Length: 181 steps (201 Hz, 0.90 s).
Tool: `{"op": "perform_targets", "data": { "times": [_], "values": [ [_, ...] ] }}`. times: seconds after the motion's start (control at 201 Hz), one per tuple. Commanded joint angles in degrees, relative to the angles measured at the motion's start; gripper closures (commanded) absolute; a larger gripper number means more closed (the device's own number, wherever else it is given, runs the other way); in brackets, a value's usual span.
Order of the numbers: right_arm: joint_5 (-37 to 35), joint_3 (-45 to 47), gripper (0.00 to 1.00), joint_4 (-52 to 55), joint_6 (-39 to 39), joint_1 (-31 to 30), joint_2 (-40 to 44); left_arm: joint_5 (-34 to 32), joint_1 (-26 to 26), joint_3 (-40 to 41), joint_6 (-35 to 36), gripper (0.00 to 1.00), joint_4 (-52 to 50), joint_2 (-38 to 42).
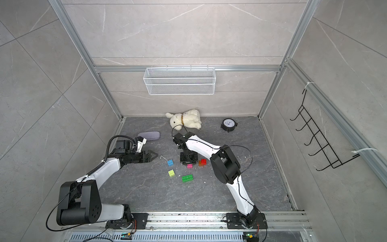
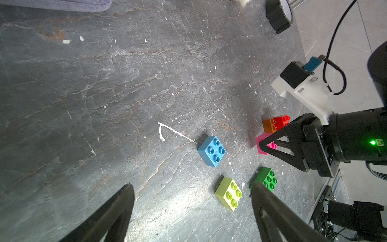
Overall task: Assemble the letter y with lego
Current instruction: Place the lego brick at the center of the board.
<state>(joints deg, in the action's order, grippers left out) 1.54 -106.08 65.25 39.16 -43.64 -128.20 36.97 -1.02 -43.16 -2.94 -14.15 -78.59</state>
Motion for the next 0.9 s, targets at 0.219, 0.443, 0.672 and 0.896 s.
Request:
{"op": "perform_targets", "data": {
  "times": [0.219,0.443,0.672,0.896],
  "values": [
    [1.6,1.7,0.59,0.6,1.3,0.1,-1.4,0.8,-0.2,-0.3,1.1,0.1,0.2,0.6],
    [1.1,1.7,0.55,0.4,1.3,0.1,-0.3,0.9,-0.2,-0.2,1.1,0.1,0.2,0.5],
    [-5.2,2.1,0.5,-3.6,-11.1,1.0,9.1,1.8,0.1,-0.4,0.9,0.1,0.4,-0.2],
    [0.6,18.7,0.46,-21.2,-52.0,4.4,25.1,1.9,0.2,-0.3,1.1,0.1,0.4,-0.1]
  ]
}}
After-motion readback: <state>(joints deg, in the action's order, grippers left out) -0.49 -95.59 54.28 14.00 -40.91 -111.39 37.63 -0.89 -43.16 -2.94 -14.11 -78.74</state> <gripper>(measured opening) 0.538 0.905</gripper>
